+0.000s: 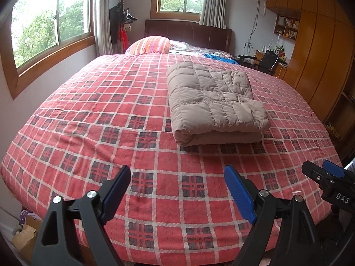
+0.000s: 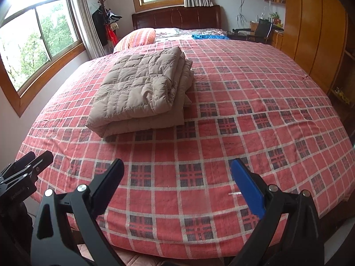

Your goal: Fold large clothes

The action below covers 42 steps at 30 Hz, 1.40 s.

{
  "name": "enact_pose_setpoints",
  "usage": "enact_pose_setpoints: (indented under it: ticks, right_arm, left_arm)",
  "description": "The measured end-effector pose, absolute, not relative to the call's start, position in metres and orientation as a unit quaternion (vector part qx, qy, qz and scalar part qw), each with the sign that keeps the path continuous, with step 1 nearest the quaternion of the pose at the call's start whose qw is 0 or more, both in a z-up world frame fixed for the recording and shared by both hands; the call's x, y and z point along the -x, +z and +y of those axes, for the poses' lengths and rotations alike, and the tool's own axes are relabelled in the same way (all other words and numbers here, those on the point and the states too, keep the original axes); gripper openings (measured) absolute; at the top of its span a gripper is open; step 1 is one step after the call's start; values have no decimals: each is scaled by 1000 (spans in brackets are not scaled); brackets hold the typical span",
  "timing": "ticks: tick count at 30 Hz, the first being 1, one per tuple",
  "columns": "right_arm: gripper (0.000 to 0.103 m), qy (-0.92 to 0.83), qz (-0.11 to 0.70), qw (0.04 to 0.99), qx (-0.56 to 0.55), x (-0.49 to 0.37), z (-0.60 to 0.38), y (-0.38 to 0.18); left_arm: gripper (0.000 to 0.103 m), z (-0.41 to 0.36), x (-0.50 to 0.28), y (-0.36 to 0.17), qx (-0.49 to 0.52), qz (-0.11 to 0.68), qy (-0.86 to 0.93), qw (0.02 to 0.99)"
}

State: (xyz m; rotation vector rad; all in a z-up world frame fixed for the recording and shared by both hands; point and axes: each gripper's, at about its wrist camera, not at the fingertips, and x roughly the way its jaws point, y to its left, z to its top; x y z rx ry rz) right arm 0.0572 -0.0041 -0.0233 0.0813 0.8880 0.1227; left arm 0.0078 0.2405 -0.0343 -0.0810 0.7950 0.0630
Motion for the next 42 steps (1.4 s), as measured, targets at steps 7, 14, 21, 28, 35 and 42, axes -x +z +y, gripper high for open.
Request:
enact_pose_setpoints:
  ticks: [7,14,21,28,35,42]
  right_arm:
    - [97,55,428,901,-39,-57,-3,-22]
    - [97,50,438,897,-41,-60,-3,-26]
    - [97,50,438,897,-42,-59,-2,-26]
    - [97,52,438,896,-41,-60,-2,-27]
    - [97,51,438,897,-41,-60,-2,-27]
    - [97,42,434,899,-37,-60,-1,-27]
  left_arm:
    - [86,240,-6,-35,38,386,32,921]
    - [86,240,-6,-34,36,385,32,922]
    - [86,239,-6,-35,36,385,32,921]
    - [86,239,-6,-34,36,385,31,922]
    - [86,238,-5,-35,36,385,31,922]
    - [86,239,-6,-35,34,385,30,922]
